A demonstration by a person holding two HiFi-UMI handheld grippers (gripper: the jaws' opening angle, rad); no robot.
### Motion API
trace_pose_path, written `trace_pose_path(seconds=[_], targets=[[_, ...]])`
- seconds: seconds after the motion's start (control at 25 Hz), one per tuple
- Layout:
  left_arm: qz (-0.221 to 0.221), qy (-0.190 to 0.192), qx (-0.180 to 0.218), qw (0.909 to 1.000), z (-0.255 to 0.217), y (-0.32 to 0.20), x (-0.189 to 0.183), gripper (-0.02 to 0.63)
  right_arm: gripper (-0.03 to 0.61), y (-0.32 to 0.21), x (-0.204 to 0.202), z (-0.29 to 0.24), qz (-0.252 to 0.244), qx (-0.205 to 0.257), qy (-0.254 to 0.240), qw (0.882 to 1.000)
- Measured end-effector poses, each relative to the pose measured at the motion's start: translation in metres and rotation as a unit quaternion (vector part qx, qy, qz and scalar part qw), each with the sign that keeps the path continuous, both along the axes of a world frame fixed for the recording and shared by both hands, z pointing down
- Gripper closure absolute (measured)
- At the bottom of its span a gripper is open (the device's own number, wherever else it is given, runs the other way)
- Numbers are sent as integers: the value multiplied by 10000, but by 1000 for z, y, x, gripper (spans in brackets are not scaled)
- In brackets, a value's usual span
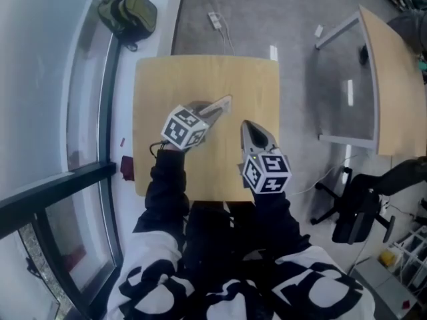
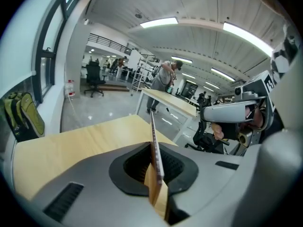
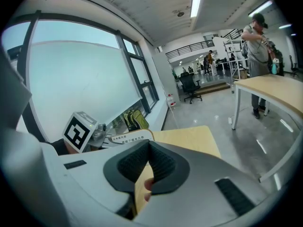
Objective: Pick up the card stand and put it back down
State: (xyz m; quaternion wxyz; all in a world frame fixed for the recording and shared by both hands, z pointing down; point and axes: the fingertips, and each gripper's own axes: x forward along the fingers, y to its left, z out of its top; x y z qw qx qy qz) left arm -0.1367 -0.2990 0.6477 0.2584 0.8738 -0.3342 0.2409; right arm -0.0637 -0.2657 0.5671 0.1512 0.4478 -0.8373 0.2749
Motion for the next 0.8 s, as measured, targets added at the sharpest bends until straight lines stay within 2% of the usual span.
trace_pose_path(seconds=[0.12,0.24,0.48,0.64,0.8], targets=[[-633,-159,-67,9978,-19,11,-10,589,557,2,10,-10,145,55,-127,9998],[-1259,-293,-102,9916,-40,26,-18,589,557,-2,13,-29,178,190,-268,9993],[-1995,-193,303,9792,-92,50,-27,589,557,7,-2,-77,-57,674,-509,9964],[-2685,-58,767,9602,-128,53,-32,589,557,14,-8,-100,-221,949,-584,9935],[-3172,-11,1384,9382,-163,56,-34,589,557,19,-11,-122,-316,1186,-658,9903]])
